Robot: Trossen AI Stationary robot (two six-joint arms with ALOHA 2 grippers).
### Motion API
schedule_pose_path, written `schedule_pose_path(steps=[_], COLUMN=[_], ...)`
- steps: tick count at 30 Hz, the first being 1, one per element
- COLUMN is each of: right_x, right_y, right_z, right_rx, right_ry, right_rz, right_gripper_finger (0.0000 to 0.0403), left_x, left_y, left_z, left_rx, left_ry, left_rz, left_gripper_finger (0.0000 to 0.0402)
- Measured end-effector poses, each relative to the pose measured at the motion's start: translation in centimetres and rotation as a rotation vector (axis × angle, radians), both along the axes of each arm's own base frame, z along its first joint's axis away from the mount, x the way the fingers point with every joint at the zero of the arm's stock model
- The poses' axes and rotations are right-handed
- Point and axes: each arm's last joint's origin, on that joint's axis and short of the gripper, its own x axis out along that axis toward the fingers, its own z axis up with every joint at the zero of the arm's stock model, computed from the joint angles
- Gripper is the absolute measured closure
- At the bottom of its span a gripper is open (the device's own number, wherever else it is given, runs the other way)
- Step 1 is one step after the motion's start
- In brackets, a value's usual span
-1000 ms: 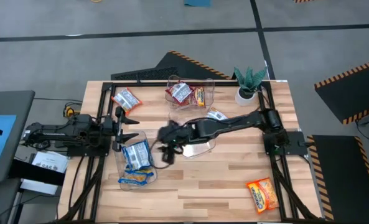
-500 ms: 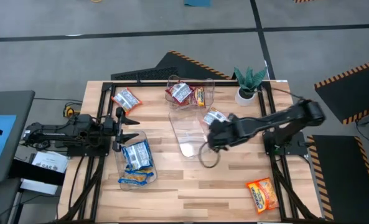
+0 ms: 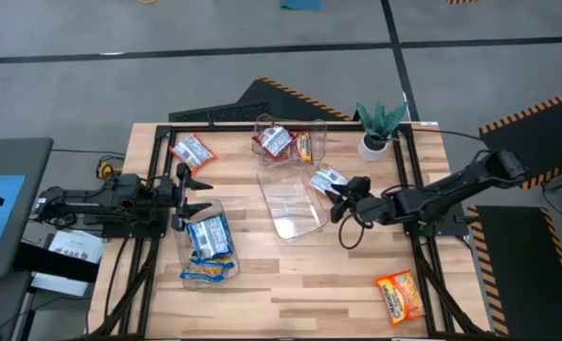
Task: Sort Maruchan noodles
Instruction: Put the top left orange noodle pack into the middle transparent bin
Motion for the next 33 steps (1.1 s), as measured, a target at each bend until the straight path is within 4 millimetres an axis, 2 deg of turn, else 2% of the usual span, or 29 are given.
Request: schedule_pose_path(steps=[4,7,10,14,19,23,27,30,33], right_x=[0.0,0.0,0.0,0.0,0.0,0.0,0.0,0.0,0.0], right_y=[0.0,0.0,0.0,0.0,0.0,0.0,0.0,0.0,0.0], right_z=[-0.6,-0.6,-0.4,-0.3,-0.3,-0.3,-0.4,-0.4,-0.4], right_rx=[-0.008,-0.009,-0.006,-0.004,-0.004,-0.004,-0.005,-0.003,-0.003], right_ry=[-0.014,-0.017,-0.027,-0.039,-0.038,-0.037,-0.031,-0.032,-0.03], right_rz=[0.008,0.009,0.008,0.009,0.01,0.011,0.011,0.013,0.013], right_gripper_finger=[0.0227,0.0227,0.0227,0.0227,0.0227,0.0227,0.0227,0.0227,0.0227], left_x=[0.1,0.5,1.2,2.7,4.5,6.0,6.7,6.8,7.1], left_y=[0.3,0.9,1.7,3.4,7.7,11.5,14.7,16.7,18.1], left_z=[-0.1,-0.6,-0.7,0.5,0.6,-1.4,-4.0,-5.1,-5.3], left_rx=[-0.033,-0.133,-0.109,-0.124,-0.24,-0.342,-0.393,-0.428,-0.439], left_ry=[0.011,0.044,0.148,0.409,0.842,1.057,1.18,1.209,1.175], left_rz=[0.087,0.311,0.516,0.653,0.887,0.899,0.887,0.885,0.868], left_gripper_finger=[0.0176,0.0176,0.0177,0.0189,0.0209,0.0216,0.0216,0.0216,0.0216])
